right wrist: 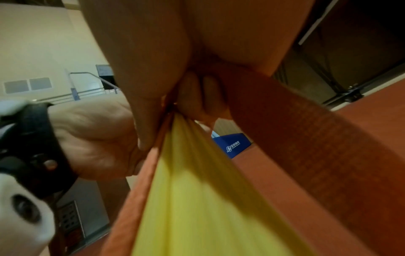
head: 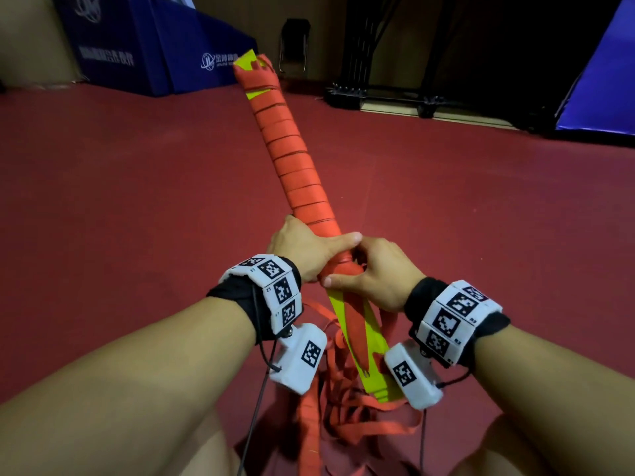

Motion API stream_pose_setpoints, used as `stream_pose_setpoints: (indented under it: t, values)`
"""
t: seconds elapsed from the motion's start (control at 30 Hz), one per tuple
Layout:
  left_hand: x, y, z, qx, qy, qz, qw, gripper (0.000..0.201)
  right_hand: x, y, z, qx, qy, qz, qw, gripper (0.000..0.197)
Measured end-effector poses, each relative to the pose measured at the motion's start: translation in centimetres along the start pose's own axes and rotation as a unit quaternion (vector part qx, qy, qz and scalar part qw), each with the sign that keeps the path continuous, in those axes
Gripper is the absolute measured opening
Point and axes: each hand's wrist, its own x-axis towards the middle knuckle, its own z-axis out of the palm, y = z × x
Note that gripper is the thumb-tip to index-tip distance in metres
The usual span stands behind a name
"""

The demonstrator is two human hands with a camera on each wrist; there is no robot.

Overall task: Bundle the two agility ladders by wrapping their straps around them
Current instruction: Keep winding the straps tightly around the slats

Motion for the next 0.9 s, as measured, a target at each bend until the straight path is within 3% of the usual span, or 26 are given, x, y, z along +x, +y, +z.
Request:
stream_pose_setpoints:
  t: [0.23,0.4,0.57,0.67,0.73,0.83,0.9]
  values:
    - [0.1,0.0,-0.6,0.001,-0.027,0.002,1.0,0.09,0.4,0.5,0.3,0.104,-0.036,0.012,0.994,0.056]
    - [-0.1,0.1,-0.8,-0.065,-0.042,-0.02,0.997,0.071,0.3,1.0,-0.7,0.263,-0.088,0.035,0.96,0.033]
    - [1.4,-1.2,0.2,-0.138,-0.061,-0.038,0.988,0.091,0.0,1.6,-1.3,0.384,-0.126,0.038,0.914,0.025]
    - [1.0,-0.6,-0.1,-0.21,-0.092,-0.036,0.973,0.077,-0.2,1.9,-1.6,0.421,-0.142,0.038,0.895,0.024]
    - [0.1,0.3,-0.7,-0.254,-0.122,-0.023,0.959,0.058,-0.3,1.9,-1.7,0.433,-0.157,0.042,0.887,0.029]
    - [-0.6,0.8,-1.1,-0.305,-0.151,-0.02,0.94,0.07,-0.2,1.7,-1.4,0.437,-0.177,0.053,0.881,0.05]
    - [-0.6,0.7,-1.0,-0.339,-0.162,-0.027,0.927,0.066,-0.2,1.6,-1.2,0.442,-0.187,0.051,0.876,0.056]
